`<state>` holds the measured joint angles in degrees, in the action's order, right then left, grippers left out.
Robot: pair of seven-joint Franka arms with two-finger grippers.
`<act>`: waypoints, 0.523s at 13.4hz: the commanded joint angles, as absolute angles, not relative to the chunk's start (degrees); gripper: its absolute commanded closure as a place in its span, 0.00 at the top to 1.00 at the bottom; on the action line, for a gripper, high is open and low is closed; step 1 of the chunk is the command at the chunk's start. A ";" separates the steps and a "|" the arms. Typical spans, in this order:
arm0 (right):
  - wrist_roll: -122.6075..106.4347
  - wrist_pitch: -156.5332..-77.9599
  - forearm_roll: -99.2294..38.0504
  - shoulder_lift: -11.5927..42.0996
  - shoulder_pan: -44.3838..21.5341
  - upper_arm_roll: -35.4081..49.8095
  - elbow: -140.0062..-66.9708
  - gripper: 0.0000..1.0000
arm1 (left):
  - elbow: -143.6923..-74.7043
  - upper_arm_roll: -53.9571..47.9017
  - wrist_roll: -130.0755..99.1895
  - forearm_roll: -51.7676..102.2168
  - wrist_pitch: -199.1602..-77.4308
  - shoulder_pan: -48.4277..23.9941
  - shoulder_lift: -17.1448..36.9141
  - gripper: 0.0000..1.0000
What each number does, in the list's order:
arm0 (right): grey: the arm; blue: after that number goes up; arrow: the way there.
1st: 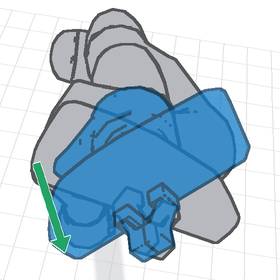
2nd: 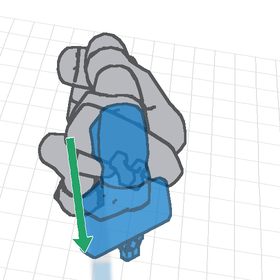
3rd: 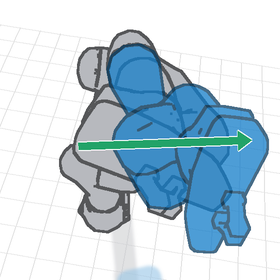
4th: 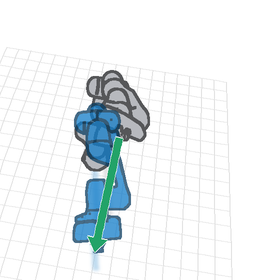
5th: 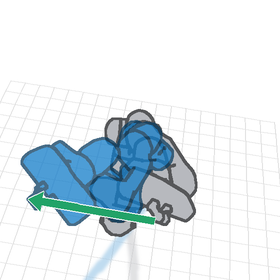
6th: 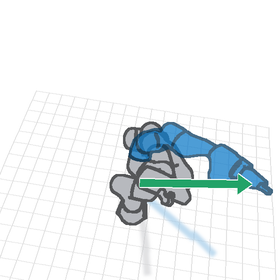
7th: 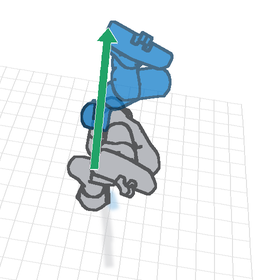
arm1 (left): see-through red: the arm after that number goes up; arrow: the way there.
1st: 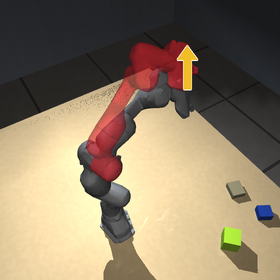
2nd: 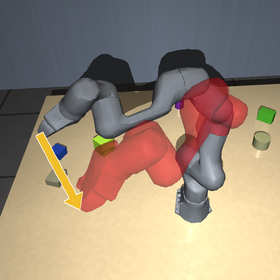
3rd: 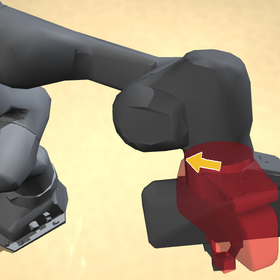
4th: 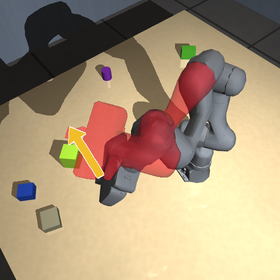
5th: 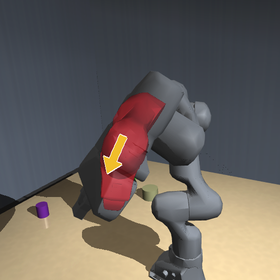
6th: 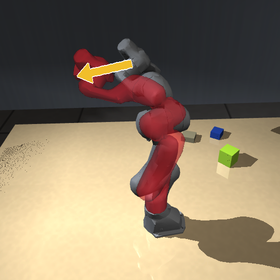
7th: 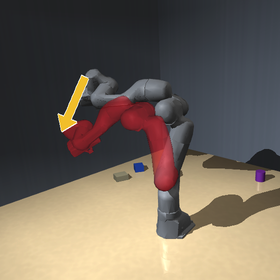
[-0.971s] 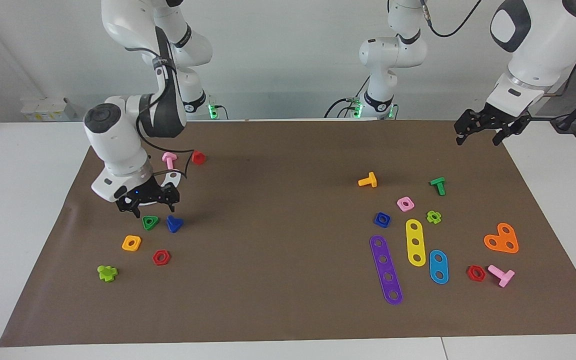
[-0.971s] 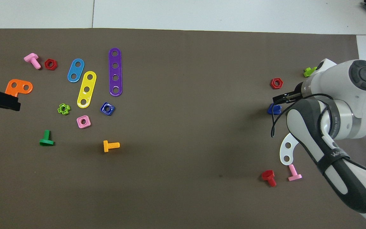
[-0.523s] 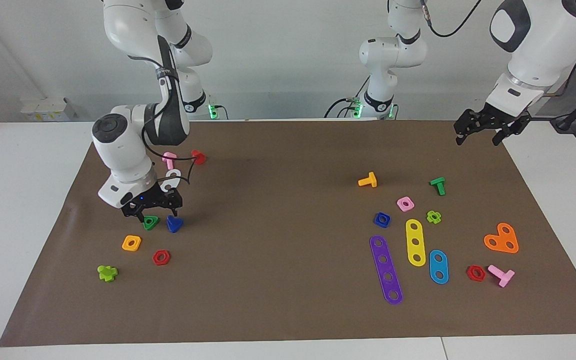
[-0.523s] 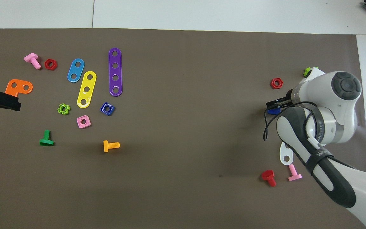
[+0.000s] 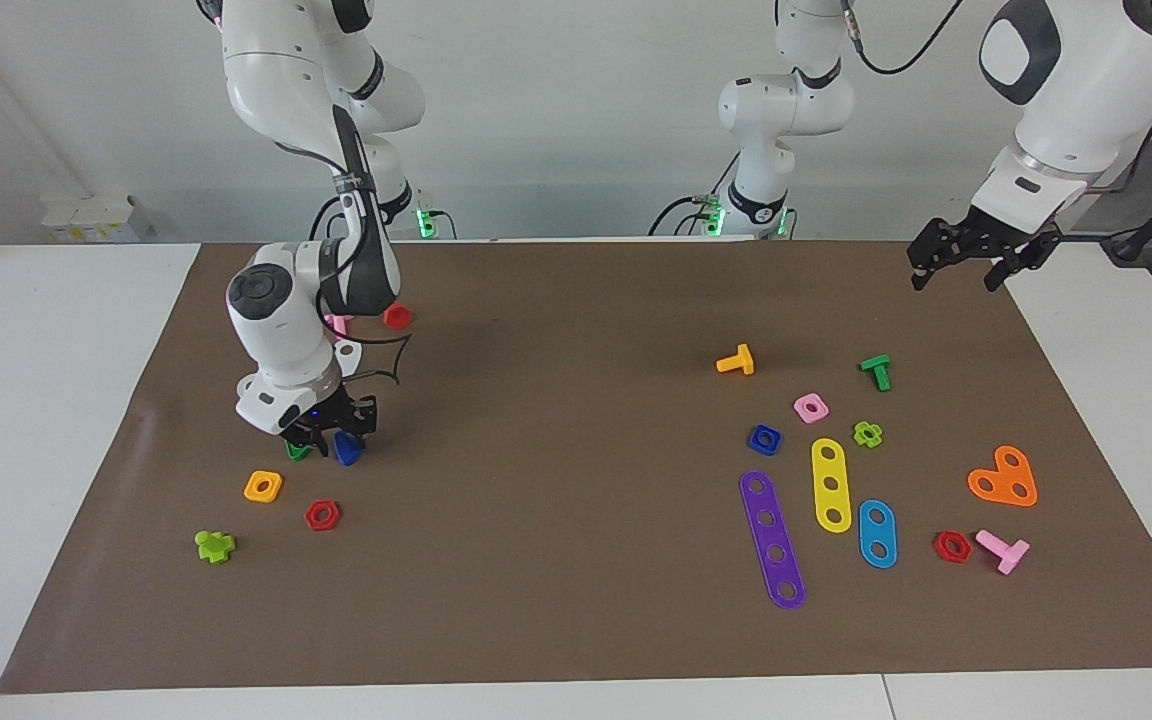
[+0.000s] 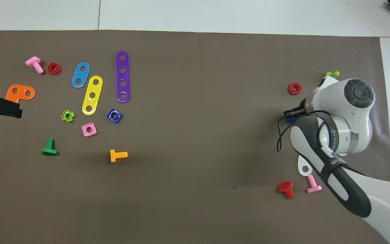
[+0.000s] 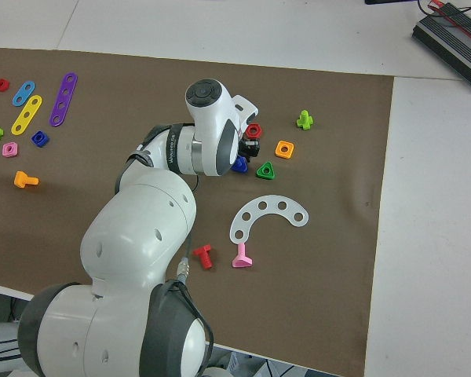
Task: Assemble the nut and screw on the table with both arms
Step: 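Lower the right gripper and grasp the blue nut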
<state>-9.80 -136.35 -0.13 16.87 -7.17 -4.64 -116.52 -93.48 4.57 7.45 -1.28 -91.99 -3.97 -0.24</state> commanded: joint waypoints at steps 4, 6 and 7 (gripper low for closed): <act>-11.69 -136.23 -1.23 16.44 -6.50 -4.57 -117.42 0.51 | -95.54 4.31 7.65 -1.49 -93.08 -3.60 -2.02 1.00; -11.60 -136.14 -1.32 16.35 -6.50 -4.57 -117.60 0.49 | -95.62 4.39 7.65 -1.41 -93.08 -3.60 -2.02 1.00; -11.60 -135.97 -1.32 16.26 -6.50 -4.57 -117.86 0.47 | -95.62 4.31 7.65 -1.41 -93.08 -3.60 -2.02 1.00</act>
